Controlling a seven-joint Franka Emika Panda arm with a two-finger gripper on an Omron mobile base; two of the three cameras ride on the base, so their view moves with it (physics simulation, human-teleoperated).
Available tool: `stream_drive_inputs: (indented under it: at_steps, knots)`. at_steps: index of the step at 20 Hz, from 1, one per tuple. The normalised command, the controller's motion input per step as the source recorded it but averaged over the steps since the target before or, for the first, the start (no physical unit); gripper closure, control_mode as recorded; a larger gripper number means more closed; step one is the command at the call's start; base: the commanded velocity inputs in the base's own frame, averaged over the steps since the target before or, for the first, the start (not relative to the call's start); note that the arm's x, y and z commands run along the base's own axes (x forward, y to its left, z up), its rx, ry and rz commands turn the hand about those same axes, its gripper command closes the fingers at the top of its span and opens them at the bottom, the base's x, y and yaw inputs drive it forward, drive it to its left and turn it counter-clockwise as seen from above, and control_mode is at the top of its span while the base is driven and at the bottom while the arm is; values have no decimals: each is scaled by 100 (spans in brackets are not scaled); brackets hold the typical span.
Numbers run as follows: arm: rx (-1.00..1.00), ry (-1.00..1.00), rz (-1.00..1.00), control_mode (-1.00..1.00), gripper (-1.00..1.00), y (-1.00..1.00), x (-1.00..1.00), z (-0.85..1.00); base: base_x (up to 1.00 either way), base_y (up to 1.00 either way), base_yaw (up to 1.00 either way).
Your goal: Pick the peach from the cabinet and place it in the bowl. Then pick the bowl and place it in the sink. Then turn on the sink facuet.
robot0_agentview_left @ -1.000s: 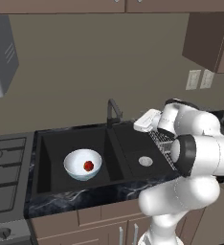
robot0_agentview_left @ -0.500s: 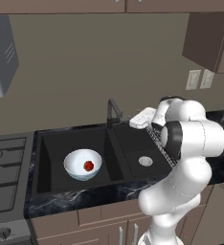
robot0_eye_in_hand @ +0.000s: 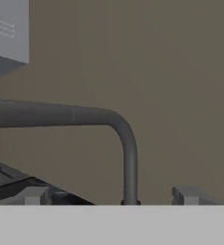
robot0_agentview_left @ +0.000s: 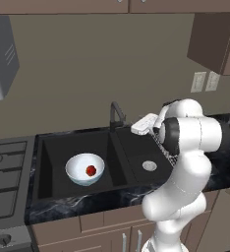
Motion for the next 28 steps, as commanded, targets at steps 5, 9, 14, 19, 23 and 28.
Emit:
stream_drive_inputs:
  at_steps: [5,9,14,19,23,28]
  knots:
    - [0,0,-1,-100,-100,4,26,-4,0,0,0]
    - [0,0,-1,-100,-100,6,20,-6,0,0,0]
    - [0,0,0,-100,-100,14,22,-16,0,0,0]
    - [0,0,0,-100,-100,13,31,-14,0,0,0]
    - [0,0,-1,-100,-100,0,37,-17,0,0,0]
    - [2,0,-1,-100,-100,-12,30,-12,0,0,0]
